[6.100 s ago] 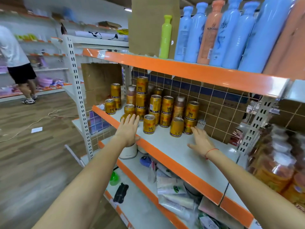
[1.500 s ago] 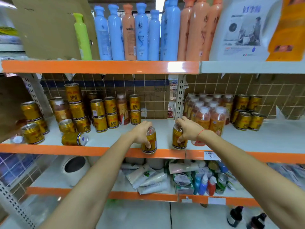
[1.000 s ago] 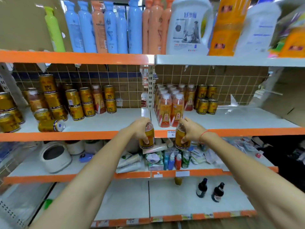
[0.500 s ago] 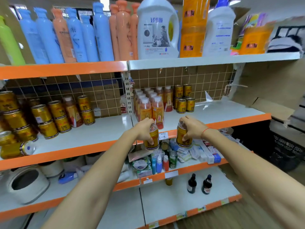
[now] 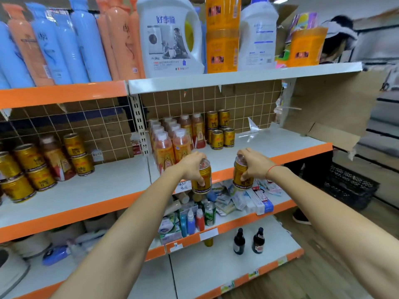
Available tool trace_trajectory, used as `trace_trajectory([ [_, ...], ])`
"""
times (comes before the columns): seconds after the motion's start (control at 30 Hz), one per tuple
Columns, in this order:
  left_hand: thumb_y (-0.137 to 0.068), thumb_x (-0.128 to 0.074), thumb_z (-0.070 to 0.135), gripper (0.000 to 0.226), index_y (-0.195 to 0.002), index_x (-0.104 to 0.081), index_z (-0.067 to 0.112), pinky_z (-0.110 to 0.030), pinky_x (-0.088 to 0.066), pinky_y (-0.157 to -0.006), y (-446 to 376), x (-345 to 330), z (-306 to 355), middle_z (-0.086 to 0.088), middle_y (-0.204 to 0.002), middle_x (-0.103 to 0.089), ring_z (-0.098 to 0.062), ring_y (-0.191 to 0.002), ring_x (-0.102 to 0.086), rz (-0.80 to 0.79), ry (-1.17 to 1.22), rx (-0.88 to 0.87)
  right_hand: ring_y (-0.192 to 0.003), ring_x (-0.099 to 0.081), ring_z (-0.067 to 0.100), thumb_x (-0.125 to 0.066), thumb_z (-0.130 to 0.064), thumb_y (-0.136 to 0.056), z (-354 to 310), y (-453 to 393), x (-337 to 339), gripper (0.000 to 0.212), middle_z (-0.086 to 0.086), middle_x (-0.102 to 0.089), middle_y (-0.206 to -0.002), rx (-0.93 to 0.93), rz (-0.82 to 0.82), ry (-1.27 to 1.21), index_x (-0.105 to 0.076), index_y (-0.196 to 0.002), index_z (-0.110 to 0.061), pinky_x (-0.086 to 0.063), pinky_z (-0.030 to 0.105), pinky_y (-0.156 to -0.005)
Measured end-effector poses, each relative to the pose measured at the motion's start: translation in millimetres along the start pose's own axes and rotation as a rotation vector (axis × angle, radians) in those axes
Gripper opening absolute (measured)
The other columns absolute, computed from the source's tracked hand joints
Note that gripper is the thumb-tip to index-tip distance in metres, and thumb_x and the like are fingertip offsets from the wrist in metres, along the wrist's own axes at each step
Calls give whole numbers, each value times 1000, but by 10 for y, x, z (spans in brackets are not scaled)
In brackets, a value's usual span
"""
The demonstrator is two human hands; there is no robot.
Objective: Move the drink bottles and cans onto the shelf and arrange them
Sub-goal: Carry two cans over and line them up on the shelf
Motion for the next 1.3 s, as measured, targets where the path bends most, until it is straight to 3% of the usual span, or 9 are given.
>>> trace_trajectory([
  [0.13, -68, -85, 27, 92, -141, -32, 10, -34, -39, -97, -372, -72, 200, -9, -136, -40, -26, -123, -42, 6, 17, 15, -119, -50, 29, -84, -25, -66, 332, -158, 134, 85, 8, -45, -133, -2, 37, -25, -36, -135, -12, -47, 42, -95],
  [0.23, -66, -86, 21, 96, -142, -28, 11, -34, -40, -98, -660, -84, 382, -9, -141, -39, -27, -126, -42, 42, 95, 46, -112, -52, 29, -85, -24, -64, 598, -335, 277, 76, 10, -49, -125, 29, 28, -36, -41, -126, -12, -48, 42, -91],
  [0.4, -65, -86, 17, 84, -130, -34, 12, -36, -47, -88, -1112, -68, 640, -9, -130, -47, -27, -117, -49, 75, 171, 106, -97, -52, 24, -87, -23, -60, 1064, -652, 467, 66, 4, -49, -105, 83, 6, -54, -43, -108, -13, -47, 35, -76],
  [0.63, -64, -87, 15, 79, -127, -38, 14, -35, -48, -88, -1549, -73, 748, -8, -128, -46, -26, -113, -49, 127, 179, 190, -101, -54, 26, -88, -23, -59, 1471, -1102, 468, 67, 7, -51, -110, 142, -36, -30, -43, -108, -14, -51, 43, -85],
  [0.77, -65, -86, 19, 83, -131, -35, 14, -33, -45, -84, -1738, -2, 603, -10, -128, -44, -28, -113, -47, 128, 134, 245, -104, -52, 25, -87, -23, -61, 1481, -1408, 427, 64, 7, -46, -115, 193, -56, -29, -41, -104, -15, -49, 38, -87],
  [0.93, -66, -85, 21, 86, -134, -32, 17, -34, -46, -81, -2030, 87, 253, -13, -127, -45, -29, -111, -47, 166, 136, 322, -108, -51, 26, -86, -22, -63, 1414, -1856, 411, 77, 12, -45, -121, 231, -43, -41, -42, -125, -8, -43, 29, -80],
  [1.07, -65, -85, 20, 93, -140, -31, 13, -32, -43, -84, -2235, 179, 41, -12, -133, -46, -29, -118, -46, 220, 170, 341, -116, -50, 30, -84, -25, -66, 1409, -2167, 397, 87, 12, -39, -131, 233, -29, 1, -35, -136, -13, -48, 35, -89],
  [1.3, -63, -86, 15, 92, -139, -33, 17, -40, -46, -97, -2624, 319, -168, -9, -136, -48, -27, -123, -47, 271, 196, 338, -118, -50, 31, -83, -24, -67, 1455, -2677, 388, 83, 12, -40, -136, 213, 31, -43, -37, -136, -16, -48, 44, -96],
])
Point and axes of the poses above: each hand's wrist, its own y-axis away from the middle knuckle, its own x-axis out of the back of the hand, z = x × y, the point moved 7 cm from there along -y, towards the middle knuckle
